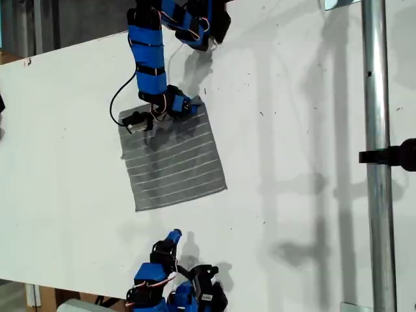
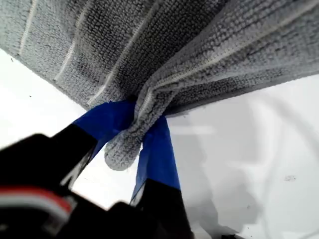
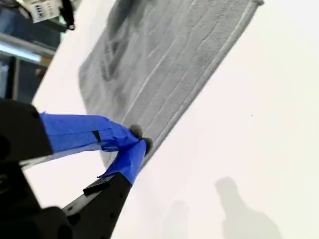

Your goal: Grasp corners of a towel and fold twice.

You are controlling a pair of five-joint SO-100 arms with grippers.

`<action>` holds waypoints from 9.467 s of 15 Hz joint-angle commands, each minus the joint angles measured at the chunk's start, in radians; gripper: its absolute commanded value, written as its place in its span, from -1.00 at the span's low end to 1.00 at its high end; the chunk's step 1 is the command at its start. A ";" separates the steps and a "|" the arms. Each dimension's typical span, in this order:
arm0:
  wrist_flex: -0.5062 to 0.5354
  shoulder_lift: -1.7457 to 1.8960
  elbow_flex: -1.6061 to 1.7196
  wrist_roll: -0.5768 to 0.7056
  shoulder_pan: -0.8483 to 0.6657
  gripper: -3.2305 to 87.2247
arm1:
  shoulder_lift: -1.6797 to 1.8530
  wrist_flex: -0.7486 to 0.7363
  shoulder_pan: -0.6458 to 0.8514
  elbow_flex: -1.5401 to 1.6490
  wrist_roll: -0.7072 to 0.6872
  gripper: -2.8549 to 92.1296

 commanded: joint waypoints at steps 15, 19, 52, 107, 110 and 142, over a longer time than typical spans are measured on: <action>0.382 -1.361 -1.276 0.192 0.189 0.12 | 0.017 -0.021 -0.012 0.017 -0.002 -0.94; 0.341 -1.433 -1.278 0.152 0.218 0.11 | 0.018 -0.021 -0.014 0.017 -0.002 -0.94; 0.463 -1.669 -1.394 0.138 0.170 -0.76 | 0.037 -0.025 -0.029 0.020 0.000 -0.94; 0.474 -1.209 -1.232 0.411 -0.063 -1.00 | 0.770 0.495 0.084 0.014 0.219 -0.94; 0.434 -1.261 -1.299 0.497 -0.176 -1.00 | 0.775 0.356 0.259 0.064 0.048 -0.94; 0.488 -1.342 -1.344 0.479 -0.129 -1.00 | 0.339 -0.133 0.156 0.087 0.077 -0.94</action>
